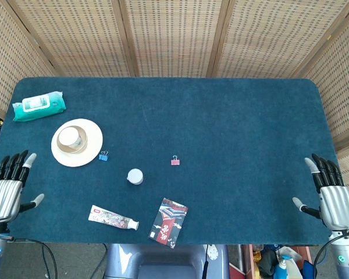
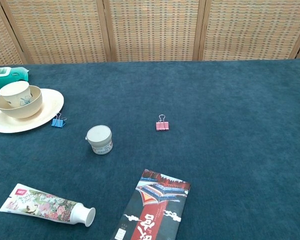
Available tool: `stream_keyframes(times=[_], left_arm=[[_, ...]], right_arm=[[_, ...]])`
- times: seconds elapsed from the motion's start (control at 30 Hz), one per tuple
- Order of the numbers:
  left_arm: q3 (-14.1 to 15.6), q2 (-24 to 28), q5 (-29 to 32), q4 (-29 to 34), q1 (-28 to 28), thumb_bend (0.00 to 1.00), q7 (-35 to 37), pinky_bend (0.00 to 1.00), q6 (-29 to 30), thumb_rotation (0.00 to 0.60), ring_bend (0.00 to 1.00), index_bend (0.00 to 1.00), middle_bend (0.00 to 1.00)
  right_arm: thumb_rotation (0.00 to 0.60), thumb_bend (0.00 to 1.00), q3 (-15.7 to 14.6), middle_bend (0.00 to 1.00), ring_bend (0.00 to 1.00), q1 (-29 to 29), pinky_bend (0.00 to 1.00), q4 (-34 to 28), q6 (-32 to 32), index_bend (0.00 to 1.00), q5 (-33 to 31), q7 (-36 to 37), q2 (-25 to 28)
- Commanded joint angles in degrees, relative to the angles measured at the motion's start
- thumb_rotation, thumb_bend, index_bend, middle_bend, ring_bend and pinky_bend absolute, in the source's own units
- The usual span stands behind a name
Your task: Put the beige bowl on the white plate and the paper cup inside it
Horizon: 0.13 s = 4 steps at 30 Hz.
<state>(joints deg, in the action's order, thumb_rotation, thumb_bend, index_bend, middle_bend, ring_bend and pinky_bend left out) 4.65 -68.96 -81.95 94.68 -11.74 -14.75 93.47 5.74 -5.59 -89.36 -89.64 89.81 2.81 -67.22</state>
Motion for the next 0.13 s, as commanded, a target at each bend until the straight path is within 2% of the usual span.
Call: stream_keyframes(times=[0.03,0.13], left_arm=[[0.36,-0.84,-0.63,-0.9,1.9,0.12,0.26,0.0,0.42,0.6,0.0,0.0,0.0],[0.11,-0.61,-0.93,-1.07,2.12,0.12,0.45,0.0,-0.1,0.6,0.0,0.0,0.0]], right_arm=[[0.6,0.14,-0.17,0.0,0.0,-0.1,0.0,-0.02,0.29,0.0,0.04,-0.7,-0.08],[0.6,0.14,-0.28,0.0,0.0,-0.21,0.0,-0.19,0.65,0.0,-0.02,-1.32,-0.01]])
